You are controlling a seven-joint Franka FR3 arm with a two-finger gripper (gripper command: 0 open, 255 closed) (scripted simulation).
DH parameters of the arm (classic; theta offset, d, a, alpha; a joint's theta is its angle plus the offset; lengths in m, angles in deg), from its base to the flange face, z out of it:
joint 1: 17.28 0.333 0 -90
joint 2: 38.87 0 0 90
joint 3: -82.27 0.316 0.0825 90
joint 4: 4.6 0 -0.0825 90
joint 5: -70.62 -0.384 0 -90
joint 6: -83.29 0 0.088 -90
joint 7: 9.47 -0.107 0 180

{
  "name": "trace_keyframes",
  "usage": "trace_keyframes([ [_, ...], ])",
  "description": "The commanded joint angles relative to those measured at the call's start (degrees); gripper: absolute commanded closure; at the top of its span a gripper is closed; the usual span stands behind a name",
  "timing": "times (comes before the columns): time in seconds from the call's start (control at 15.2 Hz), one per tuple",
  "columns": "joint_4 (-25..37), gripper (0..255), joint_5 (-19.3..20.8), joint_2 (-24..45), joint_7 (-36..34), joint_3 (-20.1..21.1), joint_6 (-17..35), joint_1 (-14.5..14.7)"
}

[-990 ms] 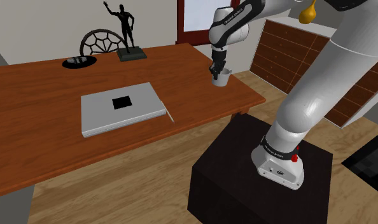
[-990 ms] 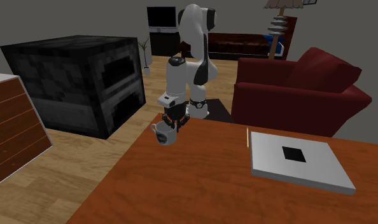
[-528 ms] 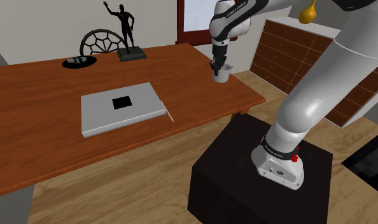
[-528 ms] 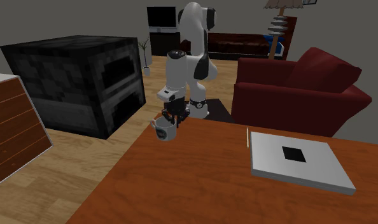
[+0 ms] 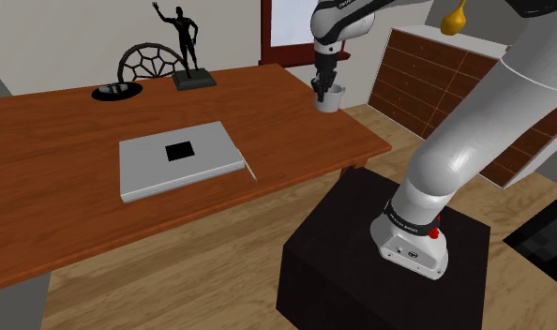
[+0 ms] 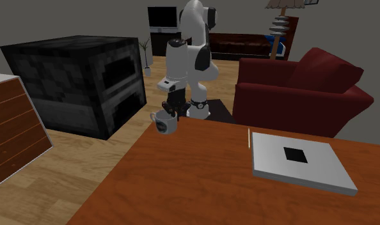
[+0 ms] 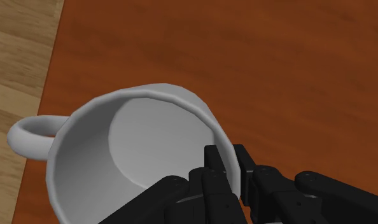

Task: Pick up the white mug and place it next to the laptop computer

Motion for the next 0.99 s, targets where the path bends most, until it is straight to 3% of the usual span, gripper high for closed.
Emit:
trace_keyframes([
  [0.0, 1.02, 255, 0.02, -0.54, 0.05, 0.07, -1.57, 0.01],
  [0.92, 8.75, 255, 0.03, -3.52, 0.31, 0.68, -12.24, 0.17],
])
